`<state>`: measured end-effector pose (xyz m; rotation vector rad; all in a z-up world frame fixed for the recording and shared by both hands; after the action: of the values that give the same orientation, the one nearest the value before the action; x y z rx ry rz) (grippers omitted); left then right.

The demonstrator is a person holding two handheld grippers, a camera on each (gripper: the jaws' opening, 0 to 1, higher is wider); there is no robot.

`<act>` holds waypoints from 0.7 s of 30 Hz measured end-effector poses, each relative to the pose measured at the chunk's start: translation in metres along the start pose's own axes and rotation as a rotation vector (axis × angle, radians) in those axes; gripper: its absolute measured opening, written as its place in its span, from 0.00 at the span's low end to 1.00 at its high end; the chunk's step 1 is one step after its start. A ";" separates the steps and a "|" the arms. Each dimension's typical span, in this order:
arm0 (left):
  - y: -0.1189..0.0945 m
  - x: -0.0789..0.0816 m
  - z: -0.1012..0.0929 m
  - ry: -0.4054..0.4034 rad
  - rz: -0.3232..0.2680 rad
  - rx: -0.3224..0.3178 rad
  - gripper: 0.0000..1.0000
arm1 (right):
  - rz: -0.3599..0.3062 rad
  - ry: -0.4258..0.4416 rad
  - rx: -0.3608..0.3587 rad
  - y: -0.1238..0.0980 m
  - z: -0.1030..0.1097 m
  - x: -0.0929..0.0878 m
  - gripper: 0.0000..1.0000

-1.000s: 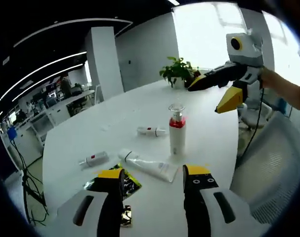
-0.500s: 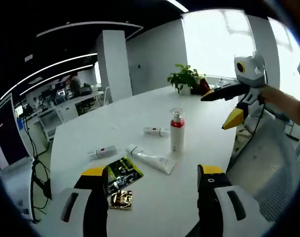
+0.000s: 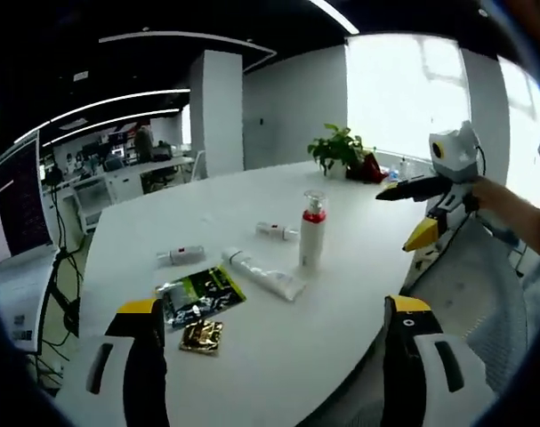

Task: Arrange the skincare products in the storage area until every visible bottle or jar stands upright without overlapping.

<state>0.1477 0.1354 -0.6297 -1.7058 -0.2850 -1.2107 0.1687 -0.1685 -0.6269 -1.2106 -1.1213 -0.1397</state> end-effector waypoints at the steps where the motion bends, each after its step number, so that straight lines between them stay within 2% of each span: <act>1: 0.000 -0.002 0.000 -0.011 -0.001 -0.002 0.99 | 0.002 -0.002 -0.006 0.000 0.001 -0.001 1.00; 3: 0.000 -0.006 -0.002 -0.041 0.012 -0.021 0.99 | 0.022 0.004 -0.009 -0.001 0.001 -0.004 1.00; 5: 0.000 -0.008 -0.002 -0.074 0.012 -0.008 0.99 | 0.040 0.000 -0.001 -0.001 0.003 -0.007 1.00; 21: 0.006 -0.021 -0.009 -0.111 0.033 -0.019 0.99 | 0.079 0.011 0.024 0.011 0.008 -0.011 1.00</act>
<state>0.1365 0.1315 -0.6499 -1.7905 -0.3126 -1.0997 0.1650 -0.1627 -0.6434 -1.2295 -1.0616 -0.0728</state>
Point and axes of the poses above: the point that each gripper's makers call its tool centre point, and the gripper's own axes: y roughly forward along the fingers, z roughly to its left, x roughly out of its top, the point moved 9 cm from there along -y, roughly backward along the fingers, and after that the axes turned 12 degrees about z, right-handed, at the moved point
